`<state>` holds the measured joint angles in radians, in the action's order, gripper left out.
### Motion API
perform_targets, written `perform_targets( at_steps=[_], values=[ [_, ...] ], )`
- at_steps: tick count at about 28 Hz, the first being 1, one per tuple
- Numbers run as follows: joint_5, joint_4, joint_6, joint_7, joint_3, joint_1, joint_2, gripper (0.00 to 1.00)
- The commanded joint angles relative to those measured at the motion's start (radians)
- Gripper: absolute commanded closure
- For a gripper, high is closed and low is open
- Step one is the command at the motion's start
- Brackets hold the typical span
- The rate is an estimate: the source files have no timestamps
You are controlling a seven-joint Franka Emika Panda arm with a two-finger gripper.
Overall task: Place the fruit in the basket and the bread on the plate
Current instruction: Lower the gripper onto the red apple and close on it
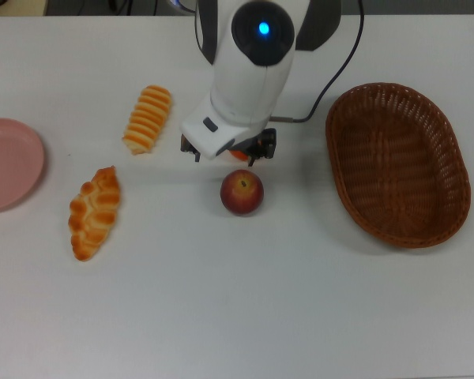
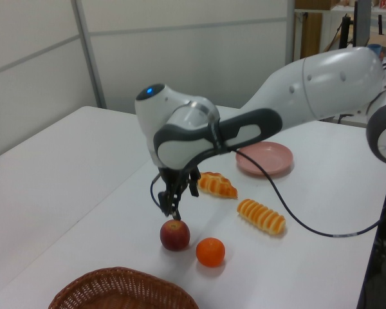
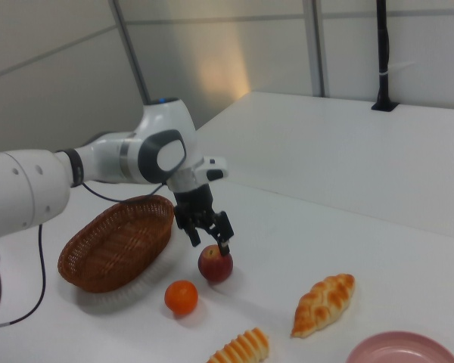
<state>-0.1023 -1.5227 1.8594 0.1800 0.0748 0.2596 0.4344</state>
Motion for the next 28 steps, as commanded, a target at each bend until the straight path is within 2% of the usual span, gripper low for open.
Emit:
perform_targets(
  at_steps=[1, 7, 14, 22, 27, 28],
  values=[
    [-0.04, -0.039, 0.017, 0.029, 0.003, 0.032, 0.003, 0.0],
    [-0.048, -0.071, 0.06, 0.044, 0.003, 0.049, 0.033, 0.0],
    [-0.106, -0.065, 0.147, 0.15, 0.003, 0.063, 0.101, 0.0],
    [-0.109, -0.057, 0.168, 0.168, 0.003, 0.063, 0.11, 0.0],
    [-0.109, -0.028, 0.184, 0.173, 0.003, 0.063, 0.141, 0.0],
    [-0.109, -0.019, 0.198, 0.171, 0.003, 0.063, 0.151, 0.04]
  ],
)
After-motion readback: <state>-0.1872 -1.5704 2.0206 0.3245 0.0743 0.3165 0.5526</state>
